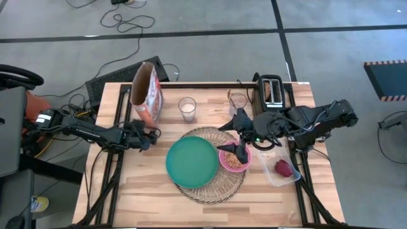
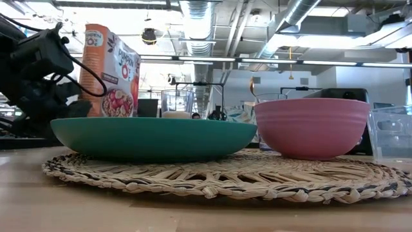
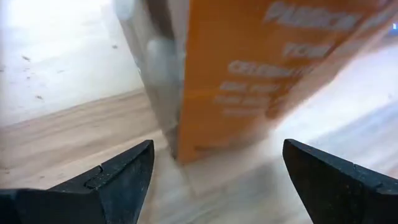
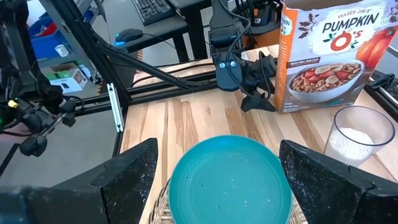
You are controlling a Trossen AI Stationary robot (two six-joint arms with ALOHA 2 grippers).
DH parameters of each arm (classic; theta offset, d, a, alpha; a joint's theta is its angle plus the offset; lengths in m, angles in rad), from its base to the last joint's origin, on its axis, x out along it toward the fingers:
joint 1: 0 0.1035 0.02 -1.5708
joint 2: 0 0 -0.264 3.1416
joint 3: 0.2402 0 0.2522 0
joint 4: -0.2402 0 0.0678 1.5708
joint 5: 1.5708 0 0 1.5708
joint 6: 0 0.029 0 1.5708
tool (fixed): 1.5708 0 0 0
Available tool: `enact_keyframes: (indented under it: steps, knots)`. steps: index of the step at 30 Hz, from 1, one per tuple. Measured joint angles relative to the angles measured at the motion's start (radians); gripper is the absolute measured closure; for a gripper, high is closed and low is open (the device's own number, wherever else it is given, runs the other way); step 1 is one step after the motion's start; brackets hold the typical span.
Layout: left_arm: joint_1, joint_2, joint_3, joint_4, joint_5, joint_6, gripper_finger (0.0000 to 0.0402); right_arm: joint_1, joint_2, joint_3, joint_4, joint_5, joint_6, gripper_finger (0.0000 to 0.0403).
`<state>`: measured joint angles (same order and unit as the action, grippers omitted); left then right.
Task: Arrange a breakfast setting
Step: Put the toasted bagel on the green plate
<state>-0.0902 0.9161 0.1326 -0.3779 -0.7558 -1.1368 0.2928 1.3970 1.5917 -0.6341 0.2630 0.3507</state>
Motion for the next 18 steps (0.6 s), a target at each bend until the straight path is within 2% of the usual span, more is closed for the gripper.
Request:
enact_keyframes:
  steps: [12, 18]
  knots:
    - [-0.090, -0.082, 0.002, -0.020, 0.084, 0.014, 0.0063, 0.001, 0.000, 0.000, -0.002, 0.000, 0.008, 0.0039]
    - [-0.170, -0.146, 0.060, -0.156, 0.167, 0.018, 0.0063, 0.001, 0.000, 0.000, -0.003, 0.000, 0.008, 0.0039]
